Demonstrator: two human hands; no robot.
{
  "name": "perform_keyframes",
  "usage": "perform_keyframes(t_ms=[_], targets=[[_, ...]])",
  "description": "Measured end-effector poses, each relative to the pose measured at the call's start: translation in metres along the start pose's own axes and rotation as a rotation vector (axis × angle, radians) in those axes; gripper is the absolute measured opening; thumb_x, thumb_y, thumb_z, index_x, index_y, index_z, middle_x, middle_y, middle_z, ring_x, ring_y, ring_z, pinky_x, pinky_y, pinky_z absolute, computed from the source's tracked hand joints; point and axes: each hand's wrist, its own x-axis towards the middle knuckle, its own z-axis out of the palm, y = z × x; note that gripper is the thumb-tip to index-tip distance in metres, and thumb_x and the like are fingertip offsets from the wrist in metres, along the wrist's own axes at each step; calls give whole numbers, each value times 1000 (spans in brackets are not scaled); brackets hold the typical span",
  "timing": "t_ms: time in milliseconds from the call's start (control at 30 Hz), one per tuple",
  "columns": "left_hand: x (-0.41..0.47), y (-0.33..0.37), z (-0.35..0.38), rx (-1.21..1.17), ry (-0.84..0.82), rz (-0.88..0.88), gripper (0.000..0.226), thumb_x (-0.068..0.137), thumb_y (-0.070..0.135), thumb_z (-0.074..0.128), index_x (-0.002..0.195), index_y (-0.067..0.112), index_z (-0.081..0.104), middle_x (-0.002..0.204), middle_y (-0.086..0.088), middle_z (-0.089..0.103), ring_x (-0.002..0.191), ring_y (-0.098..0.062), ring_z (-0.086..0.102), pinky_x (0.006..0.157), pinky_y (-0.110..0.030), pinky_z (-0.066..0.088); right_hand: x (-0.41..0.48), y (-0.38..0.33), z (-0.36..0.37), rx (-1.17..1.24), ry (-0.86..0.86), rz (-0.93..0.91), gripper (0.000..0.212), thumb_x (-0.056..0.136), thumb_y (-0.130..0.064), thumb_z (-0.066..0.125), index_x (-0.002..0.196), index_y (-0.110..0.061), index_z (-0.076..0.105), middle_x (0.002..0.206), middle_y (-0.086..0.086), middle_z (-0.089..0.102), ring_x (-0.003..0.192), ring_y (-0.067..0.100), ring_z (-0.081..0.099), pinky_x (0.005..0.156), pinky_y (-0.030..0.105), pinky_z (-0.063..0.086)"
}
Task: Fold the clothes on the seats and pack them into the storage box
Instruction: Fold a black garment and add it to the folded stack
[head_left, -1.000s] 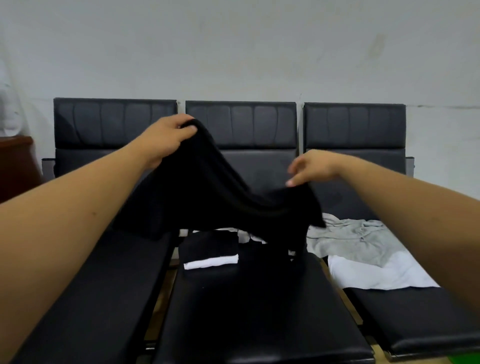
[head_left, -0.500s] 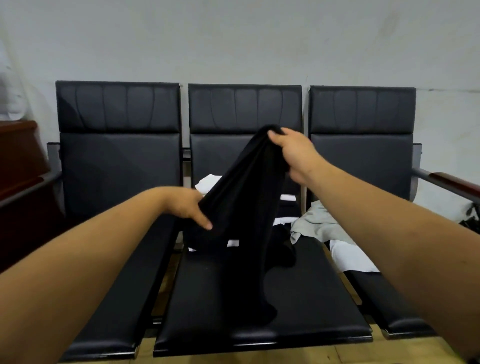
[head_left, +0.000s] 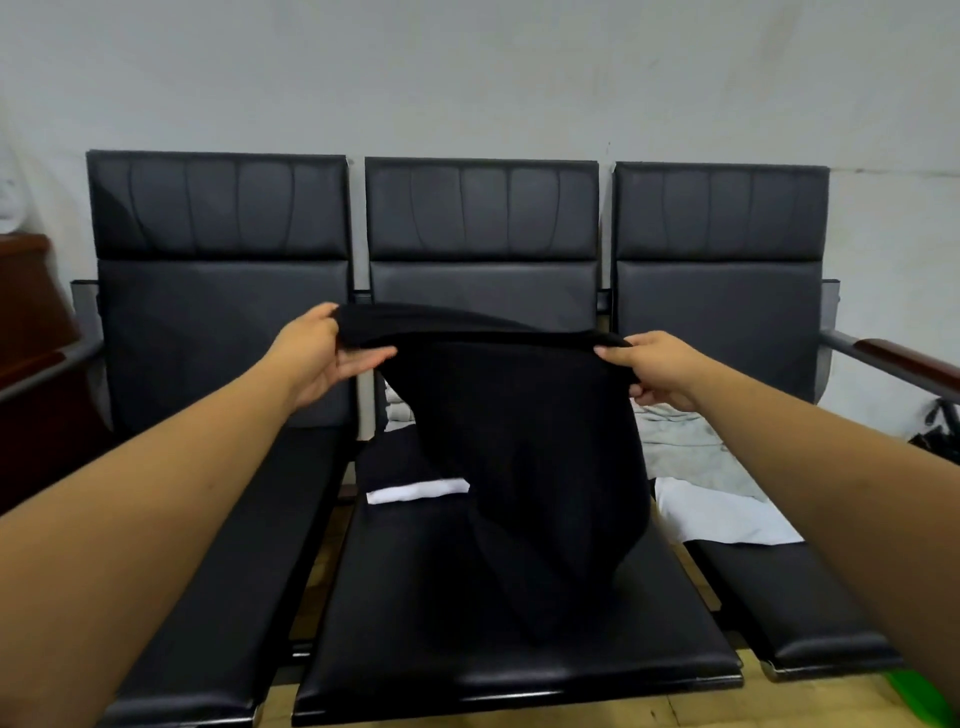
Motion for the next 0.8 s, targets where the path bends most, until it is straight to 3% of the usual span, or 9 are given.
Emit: perform_keyframes(t_ms=[67, 133, 233, 333, 400, 467, 567, 667, 800], targets=[[9, 19, 12, 31, 6, 98, 33, 101, -4, 27, 101, 14, 56, 110, -15, 67, 89, -33, 73, 75, -36, 61, 6, -14, -2, 35, 71, -17, 22, 95, -23, 70, 102, -5, 61, 85, 8, 62, 56, 20, 59, 51, 27, 56], [12, 42, 23, 49, 32, 200, 31, 100, -4, 30, 98, 14, 56, 109, -12, 65, 93, -28, 69, 83, -36, 58, 12, -35, -9, 89, 176, -105, 21, 92, -15, 73, 82, -8, 55, 92, 12, 62, 76, 28, 66, 65, 30, 62], [16, 79, 37, 68, 125, 365, 31, 99, -3, 33, 92, 17, 56, 99, -5, 61, 93, -18, 62, 86, -34, 57, 12, -75, -24, -22, 368, -318, 38, 85, -16, 79, 67, -17, 46, 75, 9, 57, 63, 14, 55, 52, 14, 48], [17, 112, 36, 170, 169, 521, 30, 95, 5, 38, 88, 24, 60, 94, 0, 64, 88, -13, 62, 94, -36, 54, 0, -110, -40, -105, 477, -482, 33, 84, -19, 78, 73, -21, 48, 77, 2, 56, 67, 12, 51, 56, 18, 40], [11, 123, 30, 328, 220, 597, 27, 91, 10, 38, 87, 26, 60, 87, 1, 62, 78, -12, 58, 83, -28, 54, -5, -122, -50, -93, 498, -537, 25, 85, -17, 76, 83, -17, 52, 88, 7, 60, 76, 21, 58, 67, 29, 50], [2, 124, 19, 523, 282, 626, 30, 90, 7, 33, 91, 24, 58, 82, 0, 55, 67, -9, 47, 61, -16, 42, -9, -121, -54, -79, 463, -534, 25, 87, -14, 75, 89, -14, 51, 84, 11, 60, 75, 26, 60, 71, 40, 55], [-16, 108, 2, 514, 180, 555, 35, 88, 4, 34, 94, 22, 63, 89, -6, 62, 80, -21, 59, 68, -27, 49, -16, -101, -52, -172, 382, -433, 30, 85, -14, 78, 80, -18, 49, 75, 10, 61, 62, 22, 62, 55, 32, 54], [-48, 72, -6, 445, -6, 379, 35, 91, -6, 34, 84, 17, 59, 75, -2, 58, 69, -10, 56, 54, -19, 43, -27, -70, -37, -363, 207, -318, 29, 82, -11, 81, 74, -16, 53, 71, 8, 62, 54, 13, 62, 50, 23, 49], [-78, 6, -17, 442, -400, 61, 22, 89, 3, 47, 83, 12, 66, 78, -9, 62, 75, -19, 55, 58, -23, 43, -47, -22, -11, -569, -56, -150, 25, 82, -8, 81, 80, -12, 56, 72, 8, 62, 56, 17, 62, 49, 22, 46]])
